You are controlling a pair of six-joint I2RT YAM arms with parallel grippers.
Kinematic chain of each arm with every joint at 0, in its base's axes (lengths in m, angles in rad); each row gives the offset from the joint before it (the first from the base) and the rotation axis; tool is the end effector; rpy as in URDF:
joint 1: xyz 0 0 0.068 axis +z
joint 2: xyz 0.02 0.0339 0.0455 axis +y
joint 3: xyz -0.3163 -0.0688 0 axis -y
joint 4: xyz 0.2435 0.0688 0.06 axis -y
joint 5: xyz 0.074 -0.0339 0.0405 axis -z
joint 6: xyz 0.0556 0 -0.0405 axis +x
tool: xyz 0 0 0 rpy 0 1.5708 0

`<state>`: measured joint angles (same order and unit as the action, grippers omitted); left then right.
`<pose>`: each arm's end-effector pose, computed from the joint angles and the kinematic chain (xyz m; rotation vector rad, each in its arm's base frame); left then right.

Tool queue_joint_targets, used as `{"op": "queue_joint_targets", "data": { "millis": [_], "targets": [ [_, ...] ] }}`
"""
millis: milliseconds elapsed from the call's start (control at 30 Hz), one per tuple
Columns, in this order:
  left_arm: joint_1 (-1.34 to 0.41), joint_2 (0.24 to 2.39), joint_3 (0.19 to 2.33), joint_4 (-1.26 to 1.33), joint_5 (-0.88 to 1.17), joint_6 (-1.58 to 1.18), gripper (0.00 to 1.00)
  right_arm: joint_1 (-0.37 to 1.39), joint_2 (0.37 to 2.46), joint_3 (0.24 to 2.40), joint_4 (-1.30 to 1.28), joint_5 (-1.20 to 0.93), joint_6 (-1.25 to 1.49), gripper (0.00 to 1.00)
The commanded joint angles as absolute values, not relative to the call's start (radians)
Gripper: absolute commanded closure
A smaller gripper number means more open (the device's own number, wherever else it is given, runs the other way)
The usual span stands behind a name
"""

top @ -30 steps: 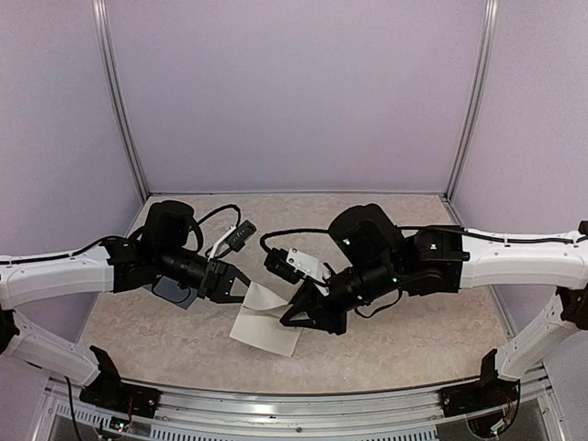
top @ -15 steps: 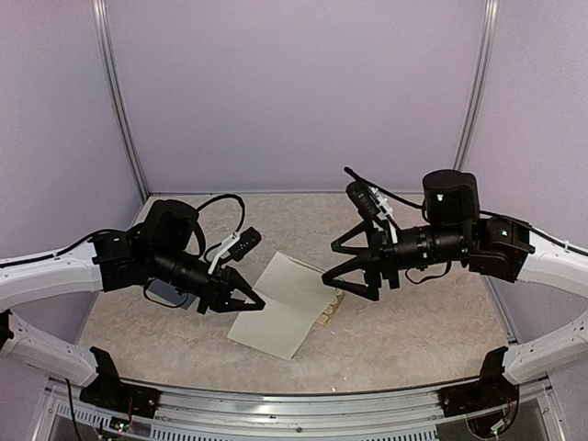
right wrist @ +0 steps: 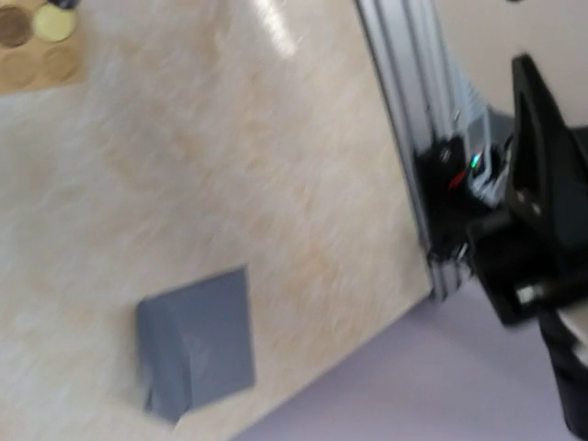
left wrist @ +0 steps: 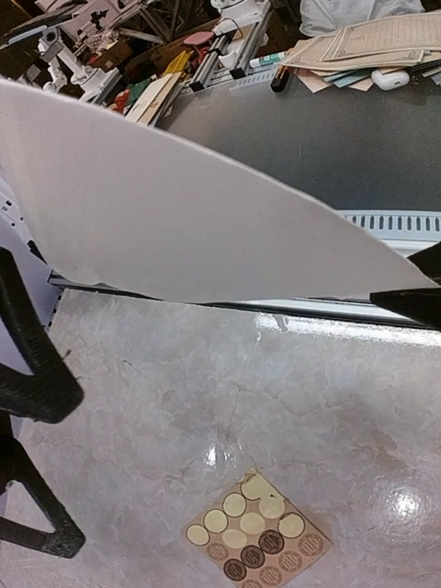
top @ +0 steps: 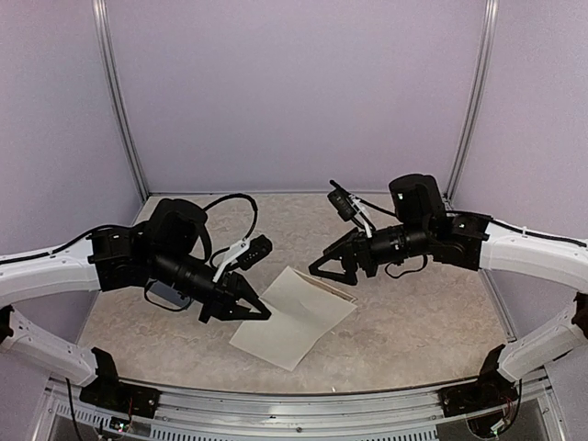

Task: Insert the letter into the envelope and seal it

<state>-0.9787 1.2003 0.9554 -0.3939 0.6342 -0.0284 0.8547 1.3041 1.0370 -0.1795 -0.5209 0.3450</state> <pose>0.1131 -0.2272 0.3367 1.4041 1.8909 -1.2319 0.1745 0.2427 0.3594 -0.8988 2.0063 1.2478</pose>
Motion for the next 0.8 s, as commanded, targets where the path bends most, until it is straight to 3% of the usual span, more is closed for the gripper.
{"op": "queue_joint_targets", "data": {
  "millis": [0,400,633,767],
  "targets": [
    [-0.999,1.233,1.002,-0.425,0.621,-0.006,1.00,0.908,1.353,1.084,-0.160,-0.662,0.313,0.03],
    [-1.004,1.301,1.065,-0.471,0.626,0.028,1.00,1.046,1.462,1.013,0.071,-0.824,0.371,0.03],
    [-1.003,1.306,1.080,-0.476,0.665,0.024,1.00,1.058,1.503,1.002,0.068,-0.828,0.365,0.13],
    [-1.003,1.308,1.088,-0.484,0.684,0.021,1.00,1.065,1.525,1.005,0.067,-0.842,0.359,0.25]
  ]
}}
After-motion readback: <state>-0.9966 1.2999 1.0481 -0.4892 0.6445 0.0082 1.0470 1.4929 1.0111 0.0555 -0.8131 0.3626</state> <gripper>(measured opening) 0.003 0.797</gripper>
